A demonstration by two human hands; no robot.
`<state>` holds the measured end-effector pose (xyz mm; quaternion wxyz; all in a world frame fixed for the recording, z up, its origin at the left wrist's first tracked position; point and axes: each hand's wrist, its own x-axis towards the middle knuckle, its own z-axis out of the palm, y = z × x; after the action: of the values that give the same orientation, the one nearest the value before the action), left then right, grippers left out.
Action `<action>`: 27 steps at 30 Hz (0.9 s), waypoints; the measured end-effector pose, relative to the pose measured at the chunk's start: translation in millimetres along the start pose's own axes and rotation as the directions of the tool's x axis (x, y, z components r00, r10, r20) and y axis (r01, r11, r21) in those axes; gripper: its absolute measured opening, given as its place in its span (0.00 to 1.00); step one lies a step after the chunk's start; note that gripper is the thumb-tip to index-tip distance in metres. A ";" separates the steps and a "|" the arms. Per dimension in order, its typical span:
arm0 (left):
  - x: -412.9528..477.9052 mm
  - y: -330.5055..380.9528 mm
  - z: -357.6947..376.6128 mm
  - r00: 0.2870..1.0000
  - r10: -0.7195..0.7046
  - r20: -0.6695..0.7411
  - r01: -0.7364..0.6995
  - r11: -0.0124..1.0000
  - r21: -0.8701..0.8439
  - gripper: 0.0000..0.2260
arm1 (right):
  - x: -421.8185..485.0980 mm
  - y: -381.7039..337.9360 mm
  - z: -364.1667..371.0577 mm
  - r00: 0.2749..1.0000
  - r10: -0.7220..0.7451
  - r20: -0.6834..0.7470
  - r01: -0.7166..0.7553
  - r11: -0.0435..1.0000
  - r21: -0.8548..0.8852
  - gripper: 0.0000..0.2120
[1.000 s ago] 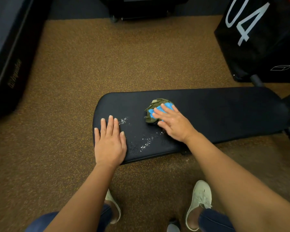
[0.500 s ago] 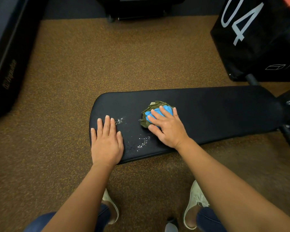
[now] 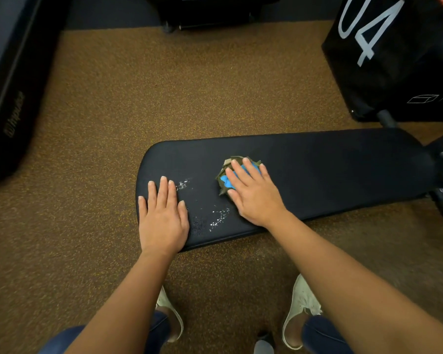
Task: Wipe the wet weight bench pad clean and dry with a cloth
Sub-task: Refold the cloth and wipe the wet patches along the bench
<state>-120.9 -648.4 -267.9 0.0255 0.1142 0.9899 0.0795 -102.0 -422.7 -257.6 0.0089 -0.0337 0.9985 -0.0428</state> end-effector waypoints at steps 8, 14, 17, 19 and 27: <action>0.3 1.0 0.3 1.000 -0.002 0.002 0.002 1.000 0.011 0.29 | 10.4 -27.4 -2.2 0.990 0.143 0.015 -0.144 0.989 0.043 0.26; -0.6 0.7 -2.2 1.000 0.003 0.015 -0.003 1.000 0.012 0.29 | -5.1 -11.9 -3.6 0.998 0.062 -0.008 -0.062 0.998 -0.033 0.26; -0.2 0.4 -1.2 1.000 0.001 0.004 -0.001 1.000 0.010 0.29 | 12.5 -18.6 -6.1 0.980 0.196 0.045 -0.193 0.980 -0.056 0.25; -0.4 1.1 -0.7 1.000 0.001 -0.002 -0.001 1.000 0.003 0.29 | 14.5 -32.6 -6.4 0.988 0.145 0.057 -0.143 0.989 -0.046 0.25; 0.0 0.8 0.5 1.000 0.004 0.011 -0.004 1.000 0.005 0.26 | -10.3 -4.8 -4.0 0.997 0.061 0.046 -0.059 0.998 -0.036 0.28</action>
<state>-120.7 -647.6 -268.3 0.0306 0.1166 0.9897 0.0767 -91.5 -426.4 -253.0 0.0330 -0.0049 0.9991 -0.0243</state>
